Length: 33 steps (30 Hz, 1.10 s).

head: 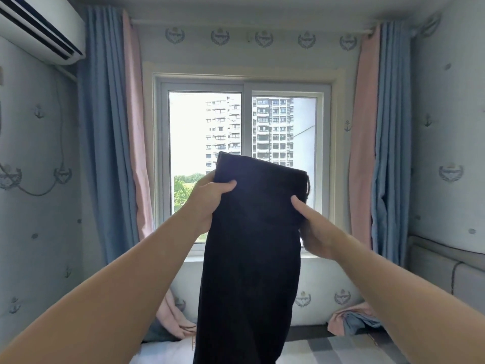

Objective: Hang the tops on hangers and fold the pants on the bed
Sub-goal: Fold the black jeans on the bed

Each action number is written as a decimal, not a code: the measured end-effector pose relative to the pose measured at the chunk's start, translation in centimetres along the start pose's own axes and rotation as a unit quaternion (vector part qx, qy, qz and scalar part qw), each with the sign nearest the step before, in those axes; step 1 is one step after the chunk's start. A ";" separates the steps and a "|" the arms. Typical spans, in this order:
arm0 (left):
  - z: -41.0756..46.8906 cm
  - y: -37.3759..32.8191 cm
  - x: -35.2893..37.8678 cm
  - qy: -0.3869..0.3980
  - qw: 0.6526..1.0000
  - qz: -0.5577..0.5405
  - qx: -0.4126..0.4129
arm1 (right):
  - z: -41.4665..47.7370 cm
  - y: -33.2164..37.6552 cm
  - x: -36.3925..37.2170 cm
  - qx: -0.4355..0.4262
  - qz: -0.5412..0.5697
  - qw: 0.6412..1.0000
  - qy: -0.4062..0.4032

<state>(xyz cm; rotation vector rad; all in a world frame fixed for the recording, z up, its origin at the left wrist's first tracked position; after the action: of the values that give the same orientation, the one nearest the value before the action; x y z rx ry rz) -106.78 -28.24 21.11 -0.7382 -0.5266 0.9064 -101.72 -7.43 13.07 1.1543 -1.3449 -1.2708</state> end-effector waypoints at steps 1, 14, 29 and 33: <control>0.0 -0.2 -0.4 -0.003 1.000 0.001 0.000 | -0.3 -0.6 0.6 0.013 0.008 0.999 0.033; -4.1 -6.0 -5.4 -0.111 0.971 0.178 0.112 | -7.3 6.6 2.4 -0.092 -0.081 0.972 -0.199; -18.4 -19.6 0.6 -0.144 0.931 0.258 0.215 | -28.5 9.5 4.7 -0.168 -0.041 0.952 -0.254; -22.0 -21.8 2.1 -0.139 0.934 0.254 0.211 | -33.0 8.6 4.6 -0.165 -0.029 0.949 -0.267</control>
<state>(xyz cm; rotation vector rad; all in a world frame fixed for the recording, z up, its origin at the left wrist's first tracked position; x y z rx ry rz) -79.52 -42.83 23.72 -0.3501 -0.3676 1.5678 -69.92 -16.10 23.06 0.6400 -1.4039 -1.8590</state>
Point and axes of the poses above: each hand's wrist, its own z-axis towards the middle knuckle, its own x-axis out of the palm, y = z × x, the point moved 9 cm from there along z, towards the middle knuckle, and after that the axes turned 14 degrees about x, right-handed, at the moved point
